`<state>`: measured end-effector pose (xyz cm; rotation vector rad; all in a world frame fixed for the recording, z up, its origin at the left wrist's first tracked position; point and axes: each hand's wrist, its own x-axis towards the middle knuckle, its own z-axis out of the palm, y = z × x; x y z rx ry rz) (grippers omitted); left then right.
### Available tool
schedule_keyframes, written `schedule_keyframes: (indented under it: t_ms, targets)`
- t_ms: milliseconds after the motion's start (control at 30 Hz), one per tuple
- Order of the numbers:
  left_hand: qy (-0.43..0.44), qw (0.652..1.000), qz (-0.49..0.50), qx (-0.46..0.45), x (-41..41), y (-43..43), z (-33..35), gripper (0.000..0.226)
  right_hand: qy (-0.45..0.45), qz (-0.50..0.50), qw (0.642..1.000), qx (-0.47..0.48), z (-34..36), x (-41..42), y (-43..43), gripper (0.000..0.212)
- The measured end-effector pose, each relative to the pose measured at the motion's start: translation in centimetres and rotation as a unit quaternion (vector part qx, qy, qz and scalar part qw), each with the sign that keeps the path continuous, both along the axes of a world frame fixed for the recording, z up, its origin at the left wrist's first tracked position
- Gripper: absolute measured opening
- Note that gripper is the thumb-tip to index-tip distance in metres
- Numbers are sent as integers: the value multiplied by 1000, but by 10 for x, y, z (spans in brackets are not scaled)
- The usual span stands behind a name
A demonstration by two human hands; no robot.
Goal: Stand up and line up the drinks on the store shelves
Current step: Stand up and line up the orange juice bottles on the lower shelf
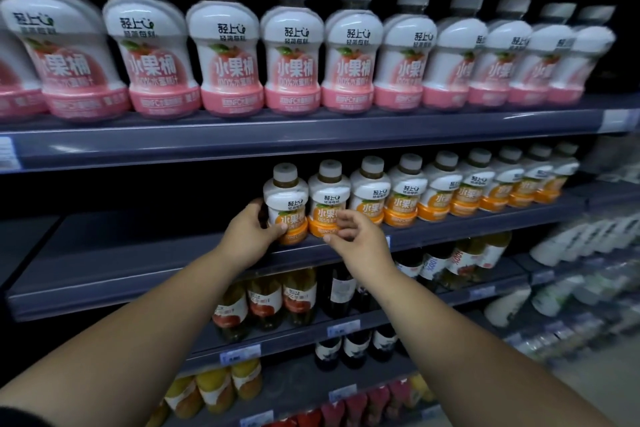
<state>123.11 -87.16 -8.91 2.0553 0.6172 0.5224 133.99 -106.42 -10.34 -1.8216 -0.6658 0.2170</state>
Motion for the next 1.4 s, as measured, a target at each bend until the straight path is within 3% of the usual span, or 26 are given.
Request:
schedule_keyframes:
  t_ms: [167,300,367,467,633,733,867,1100,1267,1400]
  targets:
    - [-59,997,44,12,-5,-17,-4,64,-25,-42,999,-5,1,13,-18,48]
    - [-128,979,145,68,-13,-40,4,49,-53,-43,998,-5,6,26,-38,53]
    - [-132,973,148,122,-11,-59,13,46,-60,-41,997,-12,10,36,-51,55]
    - [-102,967,110,205,4,-95,26,51,-50,-6,998,-23,18,53,-72,58]
    - [2,927,25,375,46,-144,37,65,-87,55,987,-123,38,80,-106,90]
    - [77,906,34,415,66,-163,46,72,-151,52,971,-179,54,96,-119,81]
    - [103,893,72,432,85,-174,64,73,-229,21,959,-165,82,119,-131,62]
    - [147,882,114,433,108,-177,91,72,-222,38,961,-163,104,151,-125,78]
    - [206,894,104,384,121,-172,98,76,-175,92,964,-176,91,150,-118,88]
    - [252,895,83,359,128,-164,94,81,-242,81,946,-200,75,142,-110,78]
